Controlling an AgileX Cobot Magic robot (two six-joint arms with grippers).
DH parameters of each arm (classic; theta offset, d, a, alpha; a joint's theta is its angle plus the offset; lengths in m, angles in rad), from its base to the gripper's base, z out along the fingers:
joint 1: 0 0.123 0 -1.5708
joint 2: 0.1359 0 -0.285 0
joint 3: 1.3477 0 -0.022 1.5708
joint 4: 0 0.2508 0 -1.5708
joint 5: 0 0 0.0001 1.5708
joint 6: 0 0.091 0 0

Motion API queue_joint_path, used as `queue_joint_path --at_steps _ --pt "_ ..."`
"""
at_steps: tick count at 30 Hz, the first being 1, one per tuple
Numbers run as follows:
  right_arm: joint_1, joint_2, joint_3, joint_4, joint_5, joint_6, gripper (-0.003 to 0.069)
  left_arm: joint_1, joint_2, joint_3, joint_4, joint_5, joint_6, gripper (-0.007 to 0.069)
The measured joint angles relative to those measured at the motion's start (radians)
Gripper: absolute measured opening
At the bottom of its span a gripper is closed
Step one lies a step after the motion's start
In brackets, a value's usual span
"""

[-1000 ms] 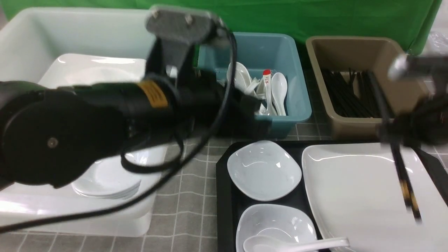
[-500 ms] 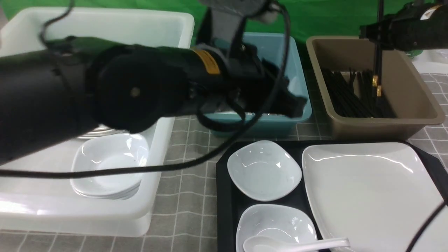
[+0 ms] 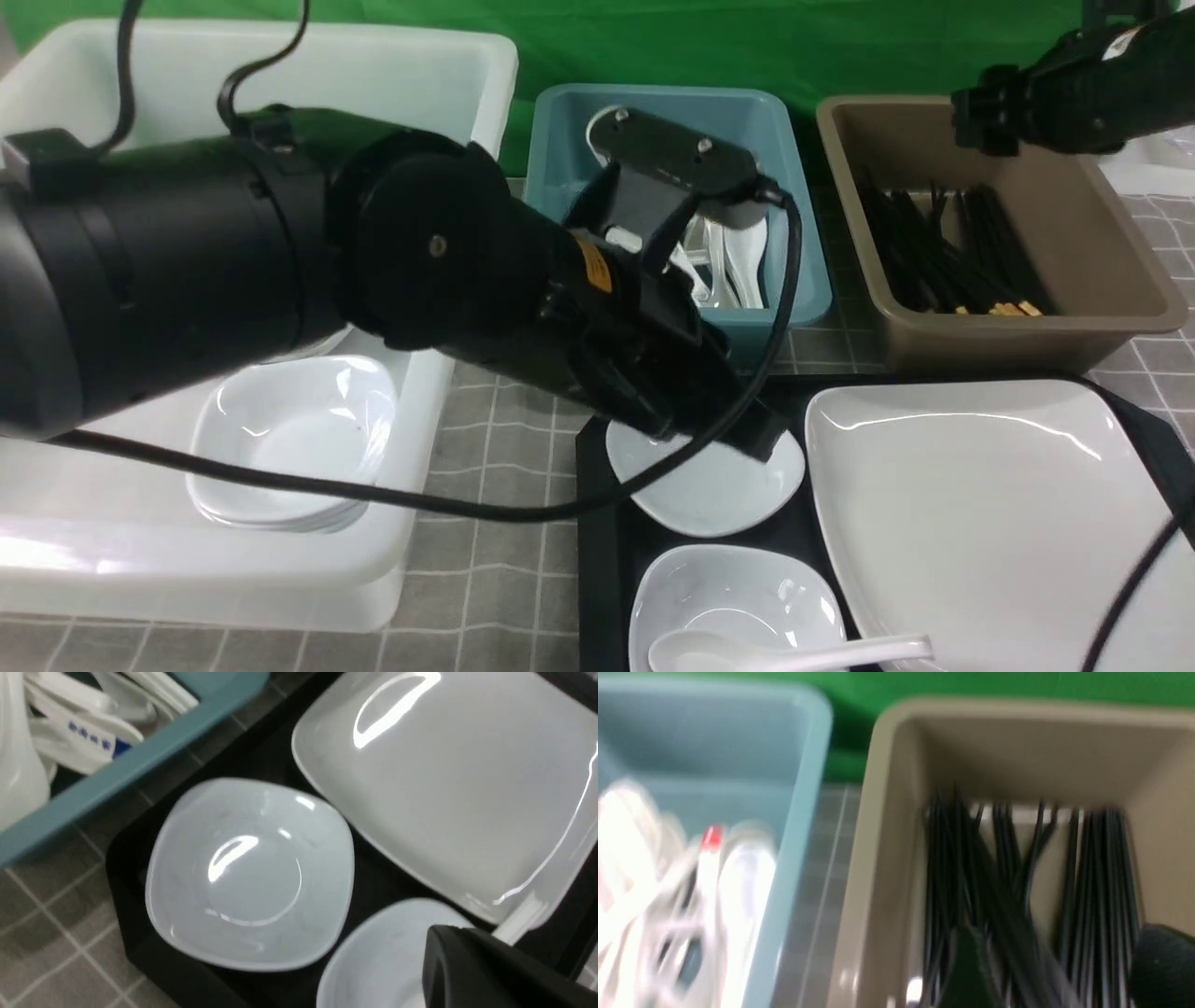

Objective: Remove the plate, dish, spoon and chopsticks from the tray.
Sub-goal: Use the left arm to grab a soup spoon from the plate

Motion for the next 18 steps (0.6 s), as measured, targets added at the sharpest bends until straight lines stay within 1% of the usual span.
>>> queue_joint_path --at_steps 1,2,3,4,5,6,8,9,10,13,15,16,17,18 --pt "0.0 -0.029 0.0 0.0 0.05 -0.015 0.0372 0.0 0.006 -0.006 -0.003 0.035 0.002 0.0003" --pt "0.0 -0.058 0.0 0.0 0.134 -0.044 0.0312 0.0 0.013 -0.015 -0.003 0.073 0.002 0.0003" --pt "0.0 -0.111 0.0 0.0 0.235 -0.071 0.0206 0.0 0.026 -0.032 -0.003 0.114 0.004 0.0003" --pt "0.0 -0.111 0.0 0.0 0.252 -0.078 0.0173 0.0 0.032 -0.036 -0.003 0.13 0.005 0.0003" --pt "0.0 -0.171 0.003 0.001 0.36 -0.091 0.0102 0.0 0.053 -0.058 -0.008 0.178 0.028 0.0003" --pt "0.0 -0.202 0.014 0.001 0.421 -0.1 0.0071 -0.002 0.074 -0.08 -0.015 0.216 0.052 0.0003" --pt "0.0 -0.3 0.082 0.001 0.511 -0.106 0.0042 -0.012 0.125 -0.13 -0.038 0.289 0.124 0.0003" --pt "0.0 -0.309 0.09 0.001 0.518 -0.106 0.0041 -0.015 0.129 -0.133 -0.041 0.293 0.131 0.0004" --pt "0.0 -0.377 0.151 0.002 0.528 -0.106 0.0037 -0.033 0.162 -0.155 -0.056 0.31 0.196 0.0006" --pt "0.0 -0.501 0.292 0.024 0.525 -0.105 0.0034 -0.079 0.213 -0.171 -0.065 0.301 0.324 0.0032" --pt "0.0 -0.559 0.369 0.038 0.52 -0.105 0.0034 -0.113 0.249 -0.173 -0.056 0.258 0.363 0.0063" --pt "0.0 -0.594 0.406 0.043 0.52 -0.105 0.0034 -0.131 0.266 -0.173 -0.044 0.229 0.368 0.0086" --pt "0.0 -0.606 0.413 0.045 0.52 -0.106 0.0034 -0.134 0.266 -0.173 -0.041 0.229 0.368 0.0091" --pt "0.0 -0.649 0.465 0.047 0.52 -0.106 0.0034 -0.155 0.292 -0.174 -0.021 0.188 0.368 0.0137"
